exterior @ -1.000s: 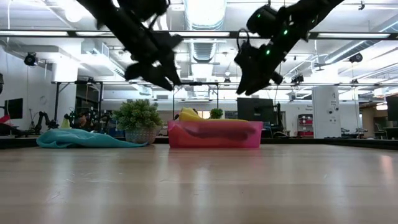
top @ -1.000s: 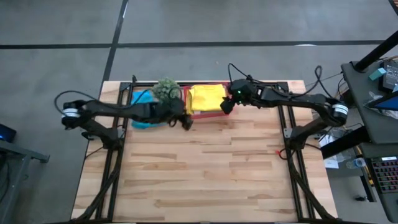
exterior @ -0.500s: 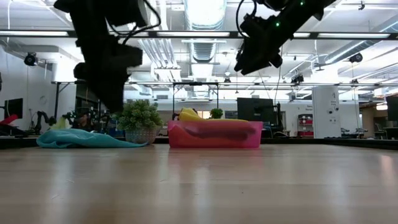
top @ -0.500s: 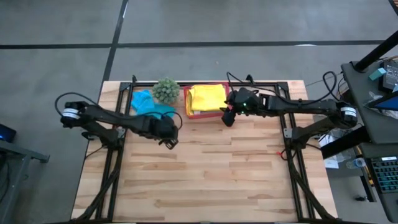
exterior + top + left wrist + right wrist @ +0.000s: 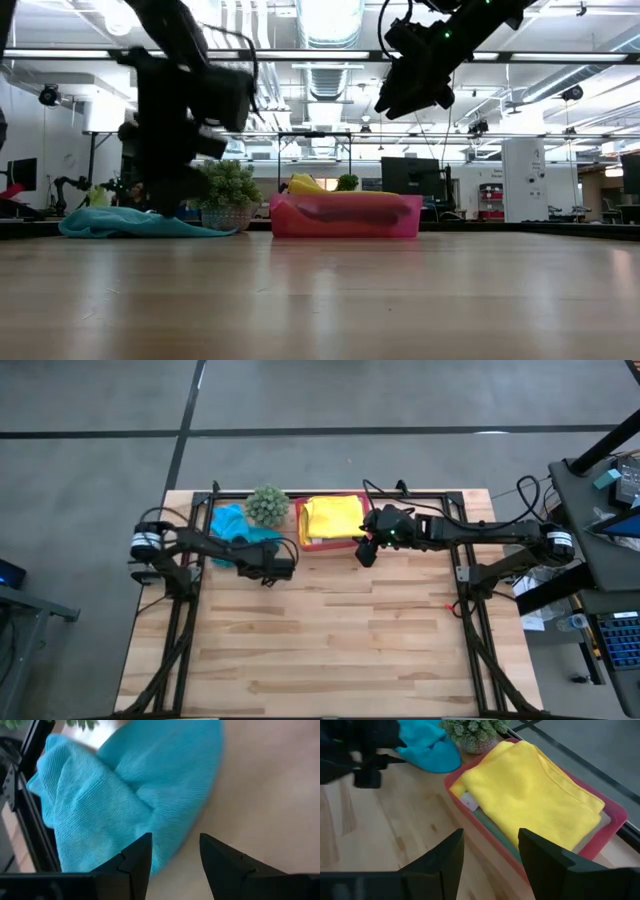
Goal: Fold microfiber towels
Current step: Fold the blue microfiber towel
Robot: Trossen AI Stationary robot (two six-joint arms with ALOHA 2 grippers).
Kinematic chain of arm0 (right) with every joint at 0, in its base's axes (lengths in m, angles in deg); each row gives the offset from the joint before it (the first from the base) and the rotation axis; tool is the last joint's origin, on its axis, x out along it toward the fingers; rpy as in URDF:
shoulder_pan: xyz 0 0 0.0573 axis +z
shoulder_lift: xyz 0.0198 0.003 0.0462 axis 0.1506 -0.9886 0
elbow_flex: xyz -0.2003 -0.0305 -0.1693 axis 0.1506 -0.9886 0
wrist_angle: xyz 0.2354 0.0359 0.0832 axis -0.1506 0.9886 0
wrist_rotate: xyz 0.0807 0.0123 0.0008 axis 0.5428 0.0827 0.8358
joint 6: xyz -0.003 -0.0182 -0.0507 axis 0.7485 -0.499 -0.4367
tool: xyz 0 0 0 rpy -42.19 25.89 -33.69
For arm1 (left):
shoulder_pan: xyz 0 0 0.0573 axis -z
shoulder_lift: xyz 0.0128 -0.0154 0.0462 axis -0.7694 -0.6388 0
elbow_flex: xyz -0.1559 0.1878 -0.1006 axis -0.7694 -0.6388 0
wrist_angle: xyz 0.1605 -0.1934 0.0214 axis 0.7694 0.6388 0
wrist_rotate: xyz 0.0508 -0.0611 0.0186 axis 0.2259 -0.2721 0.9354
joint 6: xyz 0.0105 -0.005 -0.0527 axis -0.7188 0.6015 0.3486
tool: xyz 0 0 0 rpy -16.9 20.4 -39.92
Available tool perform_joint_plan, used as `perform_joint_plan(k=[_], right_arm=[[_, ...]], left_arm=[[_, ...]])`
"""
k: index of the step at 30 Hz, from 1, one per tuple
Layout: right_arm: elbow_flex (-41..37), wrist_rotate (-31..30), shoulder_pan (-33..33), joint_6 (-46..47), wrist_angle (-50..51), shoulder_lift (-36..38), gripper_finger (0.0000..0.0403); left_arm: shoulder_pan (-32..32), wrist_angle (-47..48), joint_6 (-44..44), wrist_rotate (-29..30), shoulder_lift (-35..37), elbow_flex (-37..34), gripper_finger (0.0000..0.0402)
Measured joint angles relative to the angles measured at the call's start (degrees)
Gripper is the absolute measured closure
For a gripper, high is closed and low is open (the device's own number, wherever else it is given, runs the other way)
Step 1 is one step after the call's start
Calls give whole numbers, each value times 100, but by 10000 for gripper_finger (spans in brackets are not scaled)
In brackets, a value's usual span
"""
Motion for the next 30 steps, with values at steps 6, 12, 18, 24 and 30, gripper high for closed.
perform_joint_plan(k=[6, 12, 18, 24, 30], right_arm=[[0, 3, 20, -2, 18, 0, 225], [-14, 7, 92, -17, 43, 0, 225], [-23, 4, 90, -74, 71, 0, 225], [-214, 3, 392, -497, -52, 2, 225], [-819, 24, 956, -905, -972, 2, 225]], left_arm=[[-465, -8, -152, 13, -625, -52, 252], [-466, -101, -279, -40, -892, -48, 295], [-32, 22, -95, -779, -663, 69, 392], [773, 234, 203, -935, 119, 418, 400], [1699, -85, 405, -1036, 1021, 813, 401]])
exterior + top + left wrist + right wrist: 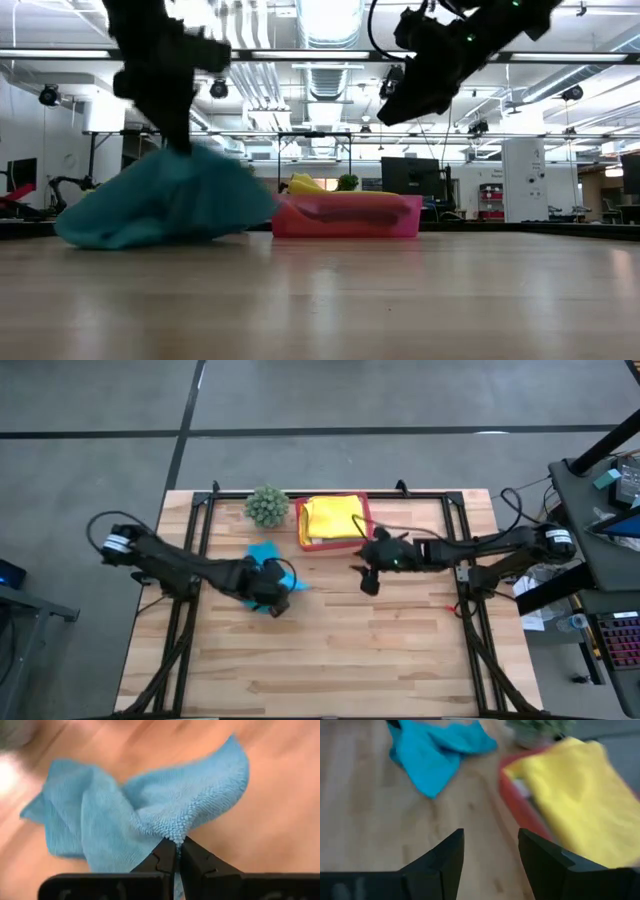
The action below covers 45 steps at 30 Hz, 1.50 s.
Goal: Fold microfiber towels
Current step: Fold the blue microfiber towel
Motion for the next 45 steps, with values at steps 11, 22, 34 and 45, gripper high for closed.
perform_joint_plan(k=[11, 22, 34, 45], right_arm=[[-1448, 602, 1326, -756, -3885, -483, 225], [-811, 375, 1930, -564, -4743, -1767, 242], [-255, -80, 1931, -444, -4730, -2671, 282], [-169, -173, 1931, -825, -4727, -2747, 380]], left_arm=[[923, -2380, -292, 501, 592, -46, 401], [902, -2881, -369, 613, 173, -53, 401], [900, -3022, -379, 823, 70, -103, 402], [900, -3032, -372, 966, 61, -176, 402]])
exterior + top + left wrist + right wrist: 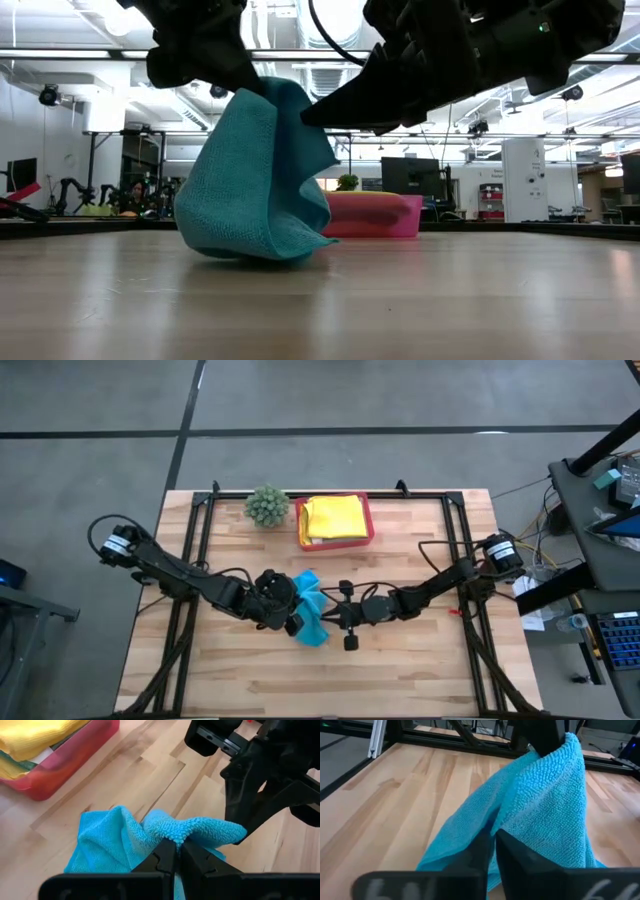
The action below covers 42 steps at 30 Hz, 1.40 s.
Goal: Fold microfiber towels
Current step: Fold the blue microfiber towel
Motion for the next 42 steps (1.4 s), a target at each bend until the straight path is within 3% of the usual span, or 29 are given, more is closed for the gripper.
perform_joint_plan(k=[15, 24, 34, 42], right_arm=[[-2, -4, 0, -195, 282, 72, 394], [100, -463, 13, -370, 1605, 815, 394], [293, -604, 13, -256, 3367, 2023, 394], [278, -787, 13, -119, 3893, 2598, 394]], left_arm=[[0, -33, 6, 0, -2, -34, 402], [0, -34, -13, 0, -2, -34, 397], [0, 23, -475, 2, 0, -39, 283], [0, 84, -617, -50, 0, -54, 219]])
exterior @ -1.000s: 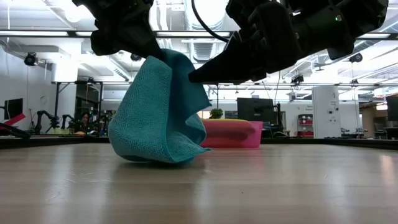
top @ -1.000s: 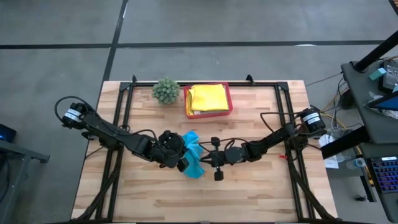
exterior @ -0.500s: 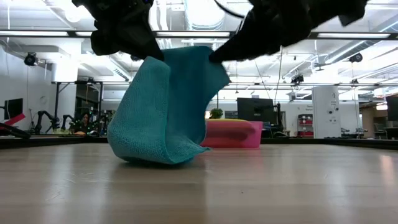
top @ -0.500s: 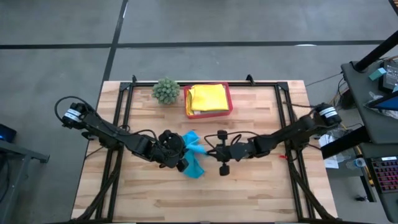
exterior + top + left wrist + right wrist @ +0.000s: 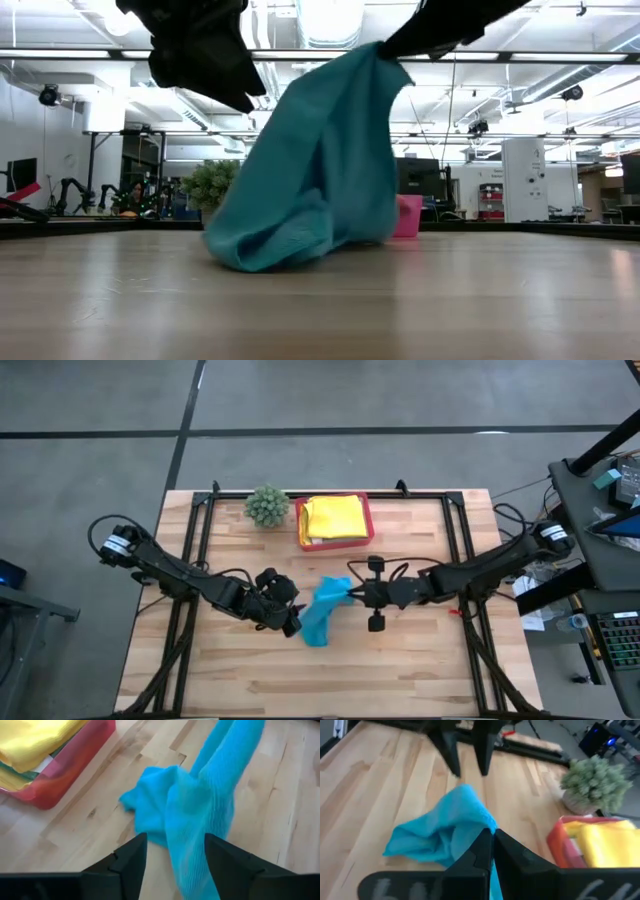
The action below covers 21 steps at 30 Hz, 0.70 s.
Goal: Fold microfiber towels
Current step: Fold the blue microfiber towel
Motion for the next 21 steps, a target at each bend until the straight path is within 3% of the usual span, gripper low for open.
perform_joint_plan(k=[5, 10, 15, 21], right_arm=[[560, -144, -15, 26, 741, 221, 394], [1708, -530, -28, 828, 2452, 31, 394], [2521, -1038, -41, 1426, 3608, -413, 394], [3487, -1215, -93, 1526, 4198, -863, 394]], left_arm=[[5, -269, -285, -17, 6, 88, 210], [164, -1692, -966, 20, -160, 28, 210], [332, -2215, -1017, 485, -802, 139, 210], [296, -2658, -539, 947, -1741, 233, 210]])
